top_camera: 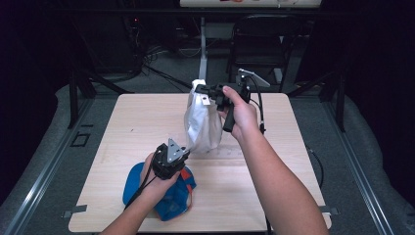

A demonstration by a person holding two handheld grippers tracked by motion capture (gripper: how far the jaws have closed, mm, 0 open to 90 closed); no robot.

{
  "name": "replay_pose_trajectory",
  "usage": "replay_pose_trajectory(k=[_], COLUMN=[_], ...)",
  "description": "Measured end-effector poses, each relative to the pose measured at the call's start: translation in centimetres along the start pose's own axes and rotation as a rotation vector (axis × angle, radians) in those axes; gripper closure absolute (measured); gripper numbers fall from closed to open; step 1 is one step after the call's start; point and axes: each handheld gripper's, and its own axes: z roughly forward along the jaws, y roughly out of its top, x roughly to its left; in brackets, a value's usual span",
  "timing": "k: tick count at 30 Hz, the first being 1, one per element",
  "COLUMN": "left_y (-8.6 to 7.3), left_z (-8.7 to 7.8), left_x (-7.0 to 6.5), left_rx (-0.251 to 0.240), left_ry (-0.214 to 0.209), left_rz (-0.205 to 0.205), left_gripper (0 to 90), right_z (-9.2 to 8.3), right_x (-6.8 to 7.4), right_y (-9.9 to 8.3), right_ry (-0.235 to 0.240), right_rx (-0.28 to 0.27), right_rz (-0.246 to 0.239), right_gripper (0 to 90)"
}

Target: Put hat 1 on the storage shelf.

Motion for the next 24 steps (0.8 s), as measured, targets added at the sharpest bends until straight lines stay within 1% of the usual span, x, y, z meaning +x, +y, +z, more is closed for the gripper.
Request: replay_pose_trajectory(k=[1, 2, 3, 4, 5, 6, 8, 9, 10, 12, 13, 15, 16, 17, 18, 20, 21, 22, 23, 24], left_y=[-0.2, -0.2, -0.4, -0.4, -0.6, -0.7, -0.8, -0.9, -0.9, -0.9, -0.9, -0.9, -0.9, -0.8, -0.8, -0.8, -0.7, -0.7, -0.5, -0.5], left_z=[-0.2, -0.2, -0.3, -0.3, -0.4, -0.4, -0.6, -0.6, -0.6, -0.8, -0.8, -0.8, -0.8, -0.9, -0.9, -1.0, -0.8, -0.8, -0.6, -0.5], left_x=[0.6, 0.6, 1.2, 1.2, 1.6, 1.6, 1.7, 1.8, 1.8, 1.8, 1.6, 1.5, 1.3, 0.9, 0.7, 0.6, 0.4, 0.4, 0.5, 0.5], left_rx=[-0.003, -0.003, -0.011, -0.011, -0.009, -0.018, -0.011, -0.021, -0.021, -0.031, -0.025, -0.026, -0.025, -0.025, -0.024, -0.027, -0.026, -0.026, -0.025, -0.026], left_ry=[-0.015, -0.015, -0.02, -0.02, -0.035, -0.035, -0.048, -0.051, -0.051, -0.064, -0.065, -0.07, -0.074, -0.076, -0.084, -0.084, -0.059, -0.059, -0.037, -0.026], left_rz=[-0.028, -0.028, -0.057, -0.057, -0.068, -0.072, -0.076, -0.078, -0.078, -0.09, -0.074, -0.068, -0.054, -0.037, -0.036, -0.033, -0.025, -0.025, -0.024, -0.031], left_gripper=[84.8, 85.2, 85.3, 85.6, 86.1, 86.7, 90.0, 90.0, 90.0, 90.0, 90.0, 90.0, 89.7, 76.4, 71.2, 63.5, 58.7, 54.5, 51.5, 51.1], right_z=[-0.1, -0.2, -0.1, -0.1, -0.2, -0.1, -0.1, 0.0, 0.0, 0.1, 0.2, 0.3, 0.4, 0.6, 0.6, 0.7, 0.9, 0.9, 1.1, 1.2], right_x=[0.0, -0.1, -0.2, -0.3, -0.4, -0.5, -0.7, -0.7, -0.7, -0.8, -0.8, -0.8, -0.7, -0.5, -0.4, -0.3, 0.0, 0.0, 0.4, 0.5], right_y=[0.0, 0.0, 0.0, 0.0, 0.0, 0.0, 0.0, 0.0, 0.0, 0.0, 0.0, 0.0, 0.0, -0.1, -0.1, -0.1, -0.2, -0.2, -0.3, -0.3], right_ry=[-0.001, 0.0, 0.003, 0.004, 0.004, 0.005, 0.005, 0.001, 0.001, 0.004, 0.006, 0.005, 0.002, 0.001, 0.0, 0.0, -0.002, -0.002, 0.003, 0.004], right_rx=[-0.006, -0.001, -0.009, -0.005, -0.004, -0.007, -0.009, -0.006, -0.006, -0.007, 0.001, 0.001, 0.005, 0.004, 0.006, 0.007, 0.009, 0.009, 0.007, 0.009], right_rz=[0.005, 0.002, 0.005, 0.003, 0.006, 0.009, 0.012, 0.013, 0.013, 0.018, 0.017, 0.015, 0.017, 0.011, 0.01, 0.002, 0.001, 0.001, 0.002, 0.0], right_gripper=[81.4, 81.4, 81.4, 81.4, 81.4, 81.4, 81.4, 81.4, 81.4, 81.4, 81.4, 81.4, 81.4, 81.4, 81.4, 81.4, 81.4, 81.4, 81.4, 81.4])
